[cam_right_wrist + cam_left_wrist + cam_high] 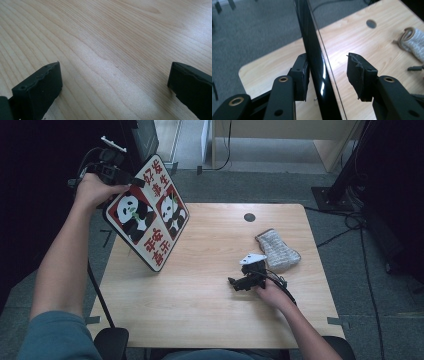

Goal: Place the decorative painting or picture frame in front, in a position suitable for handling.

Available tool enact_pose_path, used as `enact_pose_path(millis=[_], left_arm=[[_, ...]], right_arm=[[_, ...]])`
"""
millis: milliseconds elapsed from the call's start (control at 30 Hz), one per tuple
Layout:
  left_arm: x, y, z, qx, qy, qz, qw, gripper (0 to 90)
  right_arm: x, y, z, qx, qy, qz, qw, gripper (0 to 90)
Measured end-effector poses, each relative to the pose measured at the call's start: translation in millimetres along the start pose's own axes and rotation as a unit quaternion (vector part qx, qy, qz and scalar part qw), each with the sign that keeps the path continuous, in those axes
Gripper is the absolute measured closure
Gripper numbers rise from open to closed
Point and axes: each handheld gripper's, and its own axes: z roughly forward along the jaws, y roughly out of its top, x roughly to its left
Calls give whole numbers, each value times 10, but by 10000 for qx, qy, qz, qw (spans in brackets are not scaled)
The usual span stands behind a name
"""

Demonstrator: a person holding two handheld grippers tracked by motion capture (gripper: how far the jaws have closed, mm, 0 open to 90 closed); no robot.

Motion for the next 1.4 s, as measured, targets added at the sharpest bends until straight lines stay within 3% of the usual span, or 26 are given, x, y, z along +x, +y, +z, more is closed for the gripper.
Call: enact_pose_path(millis=[100, 333, 633, 800, 1033, 1100, 1267, 1400], left_arm=[[38, 21, 37, 120, -144, -89, 9998, 579], [72, 47, 108, 372, -250, -169, 9989, 668], [50, 80, 130, 742, -101, -327, 9967, 756], [40, 93, 123, 796, -121, -495, 9955, 777], [1, 114, 116, 860, -95, -583, 9945, 785], [-11, 129, 109, 923, -86, -702, 9932, 790], [-49, 150, 105, 953, -66, -714, 9929, 799], [-120, 187, 65, 926, -187, -661, 9933, 814]], right_arm=[[0, 0, 0, 0, 1, -1, 10000, 0], [0, 0, 0, 0, 0, -3, 10000, 0], [-1, 1, 1, 4, 6, -6, 10000, 0], [-2, 2, 1, 11, 13, -6, 10000, 0], [-4, 2, 2, 1, 11, -10, 10000, 0], [-7, 1, 0, 2, 26, -30, 10000, 0], [-9, 1, -1, 11, 42, -32, 10000, 0], [-11, 1, -2, 18, 54, -39, 10000, 0]])
